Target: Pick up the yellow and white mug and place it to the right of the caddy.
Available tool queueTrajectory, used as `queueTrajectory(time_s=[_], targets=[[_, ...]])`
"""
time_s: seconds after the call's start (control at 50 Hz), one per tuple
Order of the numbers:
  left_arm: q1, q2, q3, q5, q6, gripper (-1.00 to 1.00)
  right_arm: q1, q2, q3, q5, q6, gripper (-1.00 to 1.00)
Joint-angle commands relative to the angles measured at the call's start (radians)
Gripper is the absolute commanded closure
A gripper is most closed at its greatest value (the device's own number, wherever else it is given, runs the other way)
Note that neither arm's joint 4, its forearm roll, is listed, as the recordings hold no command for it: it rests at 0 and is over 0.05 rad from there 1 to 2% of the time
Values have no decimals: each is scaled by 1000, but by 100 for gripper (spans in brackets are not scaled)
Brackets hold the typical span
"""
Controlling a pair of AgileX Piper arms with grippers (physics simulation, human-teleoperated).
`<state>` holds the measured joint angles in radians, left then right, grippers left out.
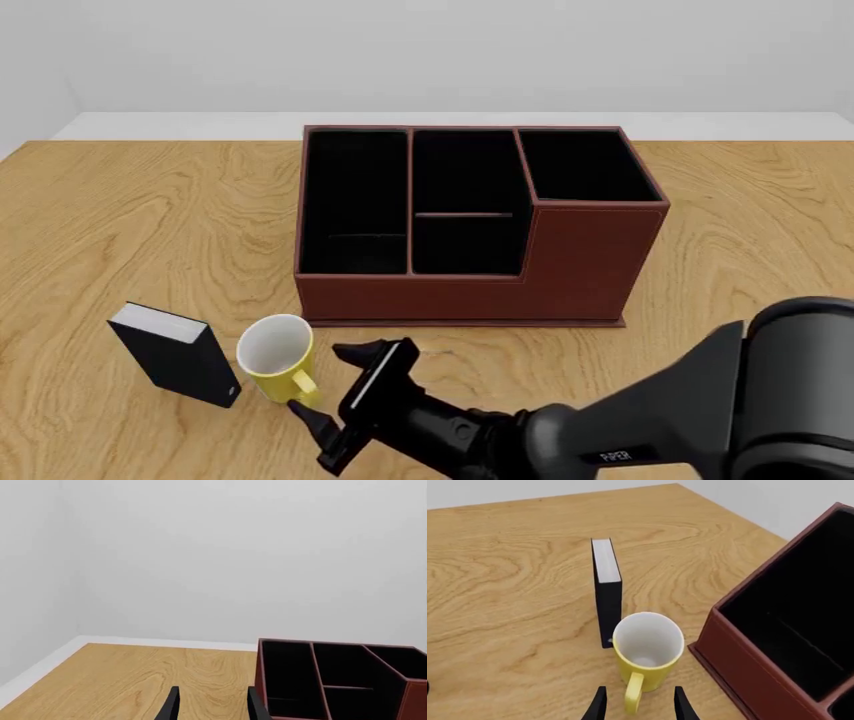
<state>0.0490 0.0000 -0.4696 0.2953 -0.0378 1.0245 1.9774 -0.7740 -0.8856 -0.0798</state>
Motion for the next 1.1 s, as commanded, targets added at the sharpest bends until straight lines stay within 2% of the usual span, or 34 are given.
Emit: queueTrajectory(time_s=[0.02, 0.96, 0.98, 1.1], targets=[[0, 0, -2, 5, 0, -100, 0, 46, -24, -2, 8, -100], [10, 0, -31, 26, 1, -100, 0, 158, -81, 0, 27, -100], [11, 0, -30, 25, 0, -100, 0, 159, -81, -1, 27, 100], [10, 0, -29, 23, -1, -100, 0, 158, -81, 1, 26, 100]])
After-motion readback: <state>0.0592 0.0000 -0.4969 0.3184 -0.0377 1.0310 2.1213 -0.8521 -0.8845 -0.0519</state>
